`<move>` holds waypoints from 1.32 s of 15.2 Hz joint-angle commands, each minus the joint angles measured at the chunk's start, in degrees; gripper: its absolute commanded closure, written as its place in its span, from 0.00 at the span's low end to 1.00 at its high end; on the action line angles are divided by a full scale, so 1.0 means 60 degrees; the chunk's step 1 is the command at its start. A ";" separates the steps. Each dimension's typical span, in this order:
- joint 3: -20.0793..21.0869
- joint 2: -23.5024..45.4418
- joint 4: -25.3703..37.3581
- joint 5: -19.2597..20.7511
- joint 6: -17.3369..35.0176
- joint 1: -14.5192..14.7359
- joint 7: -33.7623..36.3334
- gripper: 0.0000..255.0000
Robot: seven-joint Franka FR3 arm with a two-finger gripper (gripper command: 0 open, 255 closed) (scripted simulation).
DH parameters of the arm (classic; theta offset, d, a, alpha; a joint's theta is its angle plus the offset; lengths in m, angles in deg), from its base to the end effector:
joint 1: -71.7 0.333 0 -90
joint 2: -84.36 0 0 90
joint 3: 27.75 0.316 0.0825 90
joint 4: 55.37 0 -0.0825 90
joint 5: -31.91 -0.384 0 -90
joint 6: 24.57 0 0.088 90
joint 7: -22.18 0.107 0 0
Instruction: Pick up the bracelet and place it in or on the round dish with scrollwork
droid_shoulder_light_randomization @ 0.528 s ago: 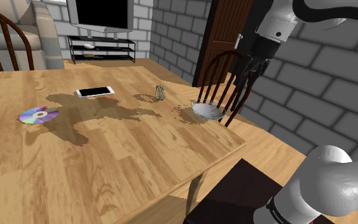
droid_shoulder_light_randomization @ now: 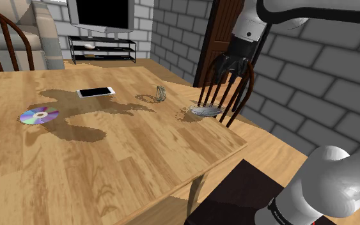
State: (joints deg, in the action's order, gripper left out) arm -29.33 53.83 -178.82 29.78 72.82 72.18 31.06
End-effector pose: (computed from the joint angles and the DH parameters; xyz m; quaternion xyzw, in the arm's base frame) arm 0.3943 -0.0064 0.6101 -0.9951 0.0869 -0.0370 0.0282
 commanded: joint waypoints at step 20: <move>0.0745 0.8756 0.8255 0.0858 -0.0340 0.0490 0.1877 0.00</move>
State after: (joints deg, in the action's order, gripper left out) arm -24.83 103.64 -132.87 34.59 71.90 74.93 41.99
